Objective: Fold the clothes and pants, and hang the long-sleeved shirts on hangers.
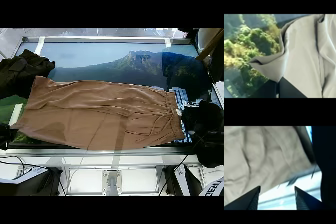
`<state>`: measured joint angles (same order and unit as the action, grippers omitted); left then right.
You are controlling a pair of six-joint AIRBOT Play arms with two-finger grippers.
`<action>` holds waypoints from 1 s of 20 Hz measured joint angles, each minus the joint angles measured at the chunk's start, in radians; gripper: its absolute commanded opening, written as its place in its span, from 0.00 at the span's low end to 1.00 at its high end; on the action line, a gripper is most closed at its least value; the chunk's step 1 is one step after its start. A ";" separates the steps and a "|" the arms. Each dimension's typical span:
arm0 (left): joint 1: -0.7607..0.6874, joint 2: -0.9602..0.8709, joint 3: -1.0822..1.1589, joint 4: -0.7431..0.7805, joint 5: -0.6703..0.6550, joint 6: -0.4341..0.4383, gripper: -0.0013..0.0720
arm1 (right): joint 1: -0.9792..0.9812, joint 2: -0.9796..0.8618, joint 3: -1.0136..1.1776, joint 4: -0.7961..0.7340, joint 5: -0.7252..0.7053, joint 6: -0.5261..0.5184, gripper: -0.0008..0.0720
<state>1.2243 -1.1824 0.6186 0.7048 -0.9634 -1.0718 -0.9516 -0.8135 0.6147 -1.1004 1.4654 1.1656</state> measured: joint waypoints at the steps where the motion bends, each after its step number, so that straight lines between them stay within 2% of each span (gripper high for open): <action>1: 0.000 0.001 0.001 0.002 -0.005 0.004 0.03 | -0.007 -0.018 -0.034 -0.010 -0.003 0.008 0.68; 7: 0.000 0.003 0.003 0.004 -0.015 0.013 0.03 | -0.021 -0.098 -0.151 -0.006 -0.113 0.025 0.68; 20: 0.000 0.003 0.003 0.005 -0.021 0.014 0.03 | -0.021 -0.239 -0.154 0.088 -0.286 0.050 0.67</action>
<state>1.2240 -1.1790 0.6212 0.7094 -0.9848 -1.0576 -0.9730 -1.0523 0.4610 -1.0122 1.1797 1.2156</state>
